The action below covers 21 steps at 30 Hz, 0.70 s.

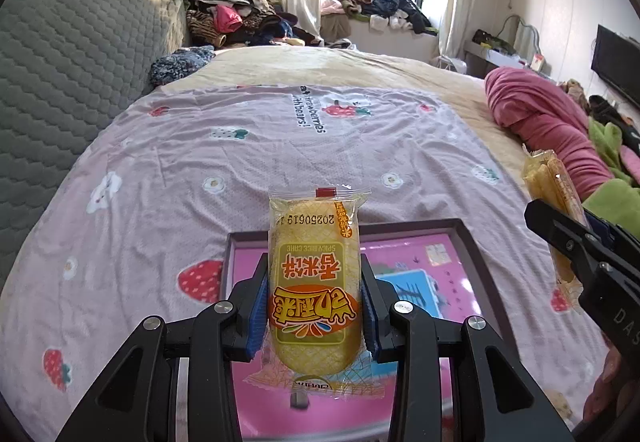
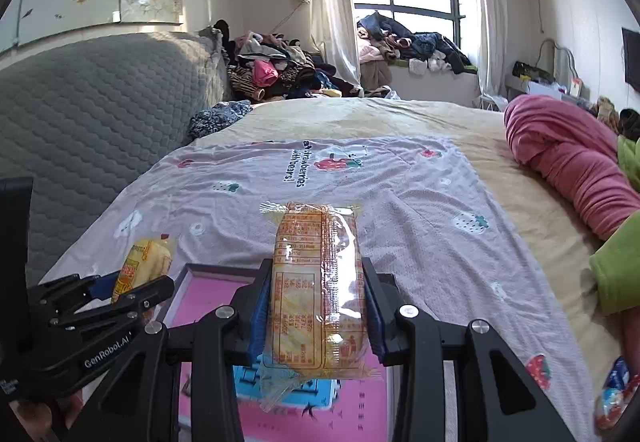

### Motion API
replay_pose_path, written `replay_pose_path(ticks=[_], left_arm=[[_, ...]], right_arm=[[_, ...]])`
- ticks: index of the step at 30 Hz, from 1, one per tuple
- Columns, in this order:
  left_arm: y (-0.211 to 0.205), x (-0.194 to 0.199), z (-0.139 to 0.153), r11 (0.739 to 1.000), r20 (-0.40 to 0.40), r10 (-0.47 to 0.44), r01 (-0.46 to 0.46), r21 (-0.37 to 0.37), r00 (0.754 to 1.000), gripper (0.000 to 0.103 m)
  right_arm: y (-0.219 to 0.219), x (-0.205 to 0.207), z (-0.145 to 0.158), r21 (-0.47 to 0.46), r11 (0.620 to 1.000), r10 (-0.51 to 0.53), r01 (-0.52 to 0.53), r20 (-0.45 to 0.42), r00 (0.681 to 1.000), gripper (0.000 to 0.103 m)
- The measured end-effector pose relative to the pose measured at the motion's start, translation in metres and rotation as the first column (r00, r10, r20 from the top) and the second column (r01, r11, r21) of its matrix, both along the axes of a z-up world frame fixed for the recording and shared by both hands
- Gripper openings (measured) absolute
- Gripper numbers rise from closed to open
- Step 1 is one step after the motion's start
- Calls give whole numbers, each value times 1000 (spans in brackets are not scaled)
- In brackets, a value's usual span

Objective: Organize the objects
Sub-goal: 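Carry the yellow cake and bread loaf with both tools over the tray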

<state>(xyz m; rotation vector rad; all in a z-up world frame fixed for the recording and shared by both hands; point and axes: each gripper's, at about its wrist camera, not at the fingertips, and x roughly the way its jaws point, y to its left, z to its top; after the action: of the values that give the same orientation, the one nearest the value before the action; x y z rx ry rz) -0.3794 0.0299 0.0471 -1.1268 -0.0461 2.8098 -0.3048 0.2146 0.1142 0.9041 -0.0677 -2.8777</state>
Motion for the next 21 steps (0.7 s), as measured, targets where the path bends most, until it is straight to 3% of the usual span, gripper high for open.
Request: replay_pose_path(ticks=[8, 11, 14, 17, 19, 21], left_arm=[[10, -46, -57, 999, 65, -25, 23, 26, 998, 40], [8, -53, -75, 1000, 81, -23, 23, -2, 996, 40], [3, -59, -86, 999, 92, -26, 24, 22, 995, 40], [-3, -68, -95, 1000, 125, -16, 13, 23, 992, 40], [-7, -71, -102, 997, 163, -25, 13, 71, 986, 40], [-8, -73, -107, 999, 174, -12, 3, 50, 985, 40]], right_arm=[[-2, -57, -56, 42, 999, 3, -7, 106, 994, 40], [-3, -65, -80, 66, 997, 17, -27, 147, 989, 40], [-7, -69, -101, 101, 993, 40, -61, 195, 980, 40], [-7, -76, -109, 135, 989, 26, -57, 227, 973, 40], [-3, -80, -113, 131, 990, 15, -49, 245, 970, 40], [0, -83, -118, 150, 988, -6, -35, 268, 963, 40]])
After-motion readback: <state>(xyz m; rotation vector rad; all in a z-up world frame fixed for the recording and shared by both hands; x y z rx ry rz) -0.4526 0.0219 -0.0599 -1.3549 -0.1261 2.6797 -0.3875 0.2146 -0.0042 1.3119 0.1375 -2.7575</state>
